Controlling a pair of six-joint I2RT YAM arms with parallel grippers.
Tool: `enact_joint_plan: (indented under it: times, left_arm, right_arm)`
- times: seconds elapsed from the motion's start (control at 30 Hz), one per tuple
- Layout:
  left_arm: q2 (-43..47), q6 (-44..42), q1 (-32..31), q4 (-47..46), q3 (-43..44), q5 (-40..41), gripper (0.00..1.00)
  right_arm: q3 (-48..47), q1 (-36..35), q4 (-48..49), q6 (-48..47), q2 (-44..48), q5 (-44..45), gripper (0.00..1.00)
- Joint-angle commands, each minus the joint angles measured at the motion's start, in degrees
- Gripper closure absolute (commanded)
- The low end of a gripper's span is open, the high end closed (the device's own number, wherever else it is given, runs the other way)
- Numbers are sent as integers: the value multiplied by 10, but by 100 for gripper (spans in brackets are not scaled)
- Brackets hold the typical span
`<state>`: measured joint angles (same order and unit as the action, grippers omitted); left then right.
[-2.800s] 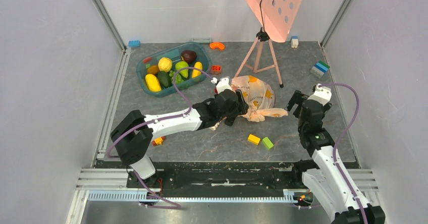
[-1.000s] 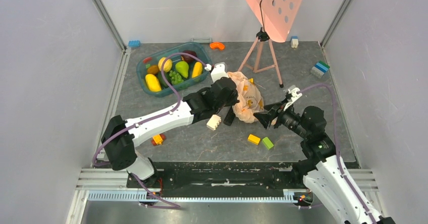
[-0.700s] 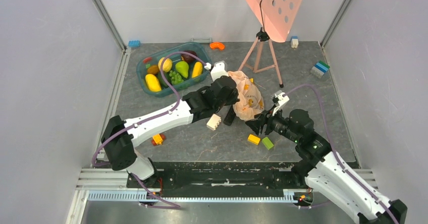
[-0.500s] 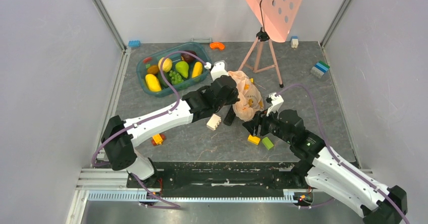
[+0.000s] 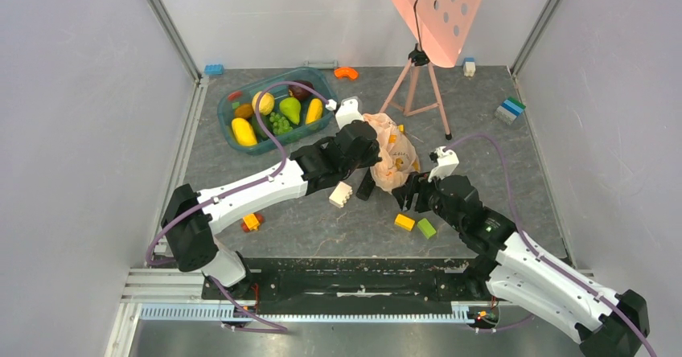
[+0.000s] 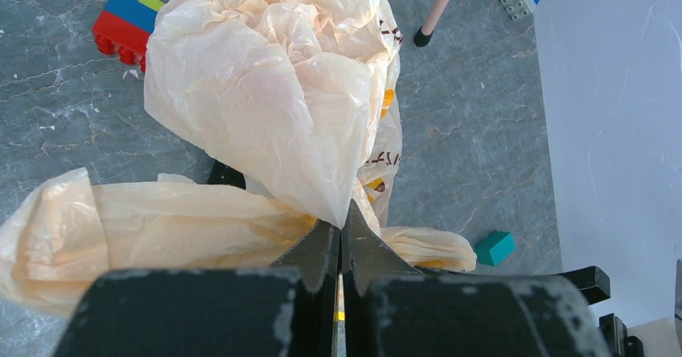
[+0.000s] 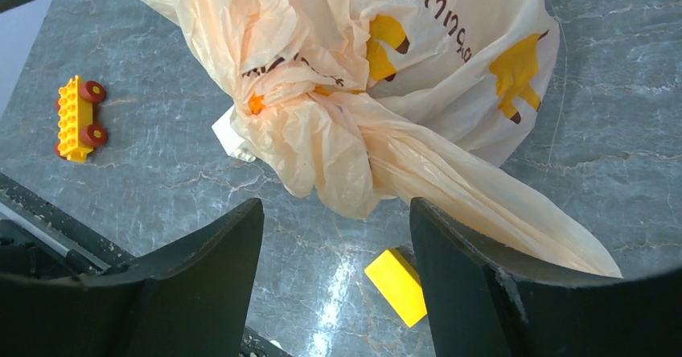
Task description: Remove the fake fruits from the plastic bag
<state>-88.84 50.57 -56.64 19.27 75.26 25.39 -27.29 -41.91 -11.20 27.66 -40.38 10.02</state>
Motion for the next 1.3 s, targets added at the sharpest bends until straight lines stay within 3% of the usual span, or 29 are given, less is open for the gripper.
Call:
enact_joint_plan:
  times: [0.0,0.33,0.6,0.8,0.9,1.27]
  left_arm:
    - [16,18,-1,-16,17,8,98]
    - [12,19,-1,-25,9,-5,98]
    - [7,19,-1,-30,6,-9,98]
    - [20,1,0,-48,-2,-15,98]
    - [38,-3,15,-47,-7,-10,98]
    - [138,-6,103,-25,-64,-21,98]
  right_arm:
    - [-5,-4,51,15,-5,6,31]
    - [-3,-4,83,18,-35,-3,39]
    - [12,-4,101,19,-27,-4,62]
    - [17,-4,95,15,-9,7,92]
    - [15,-4,84,8,3,14,100]
    - [0,-4,13,10,71,110,100]
